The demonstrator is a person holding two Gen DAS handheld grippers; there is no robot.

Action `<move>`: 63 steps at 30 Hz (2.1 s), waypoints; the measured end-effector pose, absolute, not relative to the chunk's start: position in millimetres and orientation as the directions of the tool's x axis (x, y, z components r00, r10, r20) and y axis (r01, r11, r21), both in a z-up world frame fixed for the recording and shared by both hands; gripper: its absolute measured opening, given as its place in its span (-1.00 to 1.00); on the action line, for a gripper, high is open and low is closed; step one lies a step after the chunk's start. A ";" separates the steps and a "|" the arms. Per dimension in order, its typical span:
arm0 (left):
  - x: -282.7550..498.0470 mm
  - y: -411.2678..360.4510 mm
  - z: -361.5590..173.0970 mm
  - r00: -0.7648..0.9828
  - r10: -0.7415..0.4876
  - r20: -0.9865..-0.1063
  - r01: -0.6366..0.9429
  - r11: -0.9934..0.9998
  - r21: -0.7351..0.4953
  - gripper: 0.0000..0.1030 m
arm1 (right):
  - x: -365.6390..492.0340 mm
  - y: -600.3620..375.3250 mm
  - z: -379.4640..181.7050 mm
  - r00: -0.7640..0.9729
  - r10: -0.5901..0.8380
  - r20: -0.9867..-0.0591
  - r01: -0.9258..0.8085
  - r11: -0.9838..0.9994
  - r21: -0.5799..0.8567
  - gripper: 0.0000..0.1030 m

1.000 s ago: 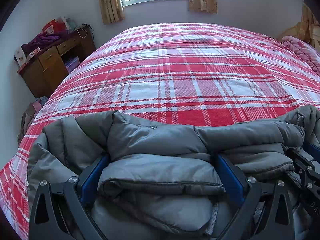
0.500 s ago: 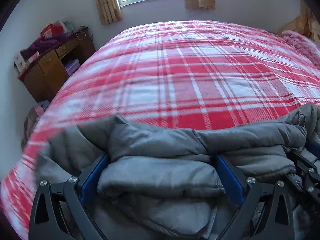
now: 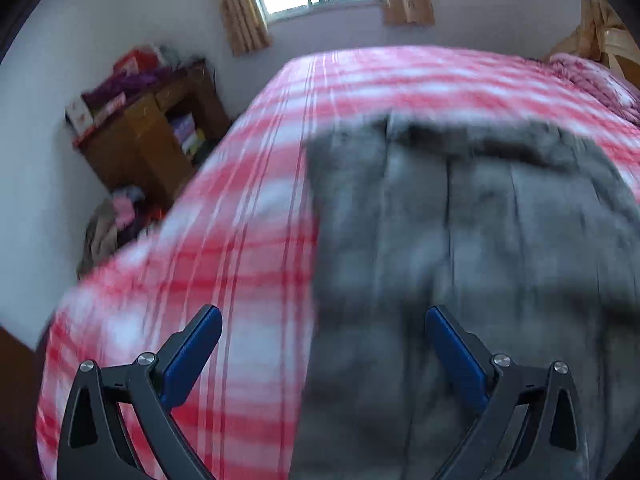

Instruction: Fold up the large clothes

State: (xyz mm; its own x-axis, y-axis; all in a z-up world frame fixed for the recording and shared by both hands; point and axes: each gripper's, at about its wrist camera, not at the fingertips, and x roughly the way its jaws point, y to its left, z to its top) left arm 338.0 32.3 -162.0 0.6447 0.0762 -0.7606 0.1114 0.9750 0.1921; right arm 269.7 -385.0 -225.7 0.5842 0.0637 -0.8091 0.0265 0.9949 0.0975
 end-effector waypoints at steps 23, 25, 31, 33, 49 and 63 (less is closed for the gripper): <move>138.1 87.5 -220.1 0.576 -0.033 -0.816 0.107 0.994 0.035 0.89 | 55.8 -367.2 -257.8 0.605 0.045 -0.795 0.093 0.988 0.127 0.27; 132.3 88.1 -221.8 0.557 -0.133 -0.820 0.154 0.987 -0.055 0.08 | 45.8 -364.1 -259.0 0.610 0.061 -0.790 0.082 0.987 0.139 0.00; 112.3 77.7 -186.0 0.617 -0.213 -0.757 0.238 0.968 -0.079 -0.86 | 34.2 -360.0 -245.2 0.661 0.158 -0.733 0.042 0.969 0.245 -0.77; 101.5 82.0 -158.9 0.659 -0.247 -0.710 0.253 0.962 -0.100 -0.90 | 27.4 -362.8 -227.1 0.701 0.172 -0.692 0.031 0.962 0.270 -0.80; 185.8 98.9 -29.1 0.790 -0.341 -0.509 0.305 0.939 -0.157 -0.91 | 25.8 -379.1 -55.6 0.925 0.174 -0.339 -0.072 0.953 0.293 -0.82; 345.3 78.1 -82.5 0.832 -0.050 -0.553 0.004 0.996 -0.084 0.36 | 250.6 -396.6 -131.0 0.870 0.020 -0.493 0.124 0.958 0.258 -0.82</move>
